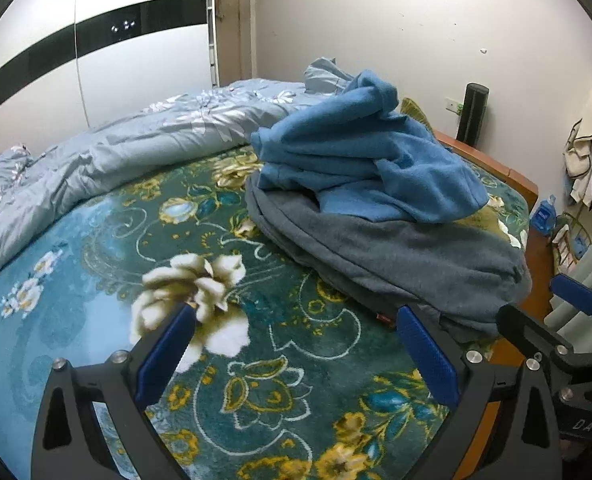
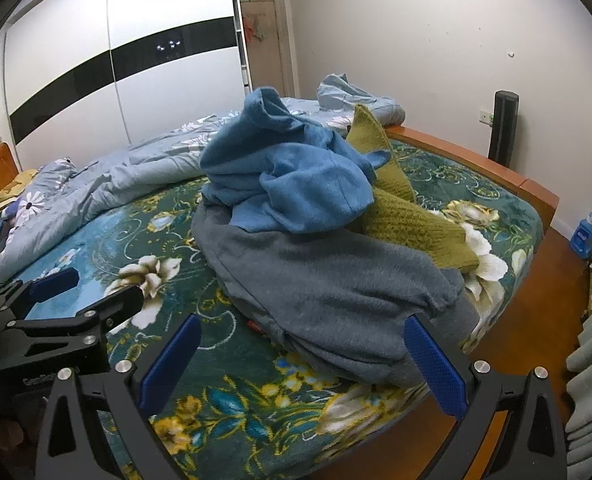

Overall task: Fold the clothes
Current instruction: 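Move both tools toward the clothes pile on the bed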

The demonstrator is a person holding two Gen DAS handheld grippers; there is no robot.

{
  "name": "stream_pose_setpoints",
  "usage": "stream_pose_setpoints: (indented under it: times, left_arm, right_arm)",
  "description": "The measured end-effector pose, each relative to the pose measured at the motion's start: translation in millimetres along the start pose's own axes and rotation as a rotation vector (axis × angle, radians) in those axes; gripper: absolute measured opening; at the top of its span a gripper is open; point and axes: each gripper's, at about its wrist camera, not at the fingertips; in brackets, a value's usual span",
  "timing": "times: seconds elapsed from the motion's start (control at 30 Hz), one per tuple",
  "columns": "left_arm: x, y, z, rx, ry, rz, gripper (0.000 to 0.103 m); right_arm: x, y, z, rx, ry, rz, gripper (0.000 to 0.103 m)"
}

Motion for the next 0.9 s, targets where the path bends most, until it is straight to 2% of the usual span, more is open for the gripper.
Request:
stream_pose_setpoints:
  times: [0.43, 0.67, 0.9]
  left_arm:
    - [4, 33, -29, -0.042, -0.014, -0.072, 0.101]
    - [3, 53, -47, -0.09, -0.093, -0.093, 0.101]
    - [-7, 70, -64, -0.16, -0.095, -0.007, 0.101]
  right_arm:
    - [-5, 29, -24, -0.048, 0.012, -0.026, 0.103]
    - [-6, 43, -31, -0.071, 0.029, -0.029, 0.103]
    - [-9, 56, -35, -0.096, 0.028, -0.038, 0.103]
Point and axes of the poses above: each gripper's, at about its wrist camera, not at the fingertips, and z roughly the way its jaws point, x to its left, y to its top, and after that the axes turned 13 degrees about -x, right-handed
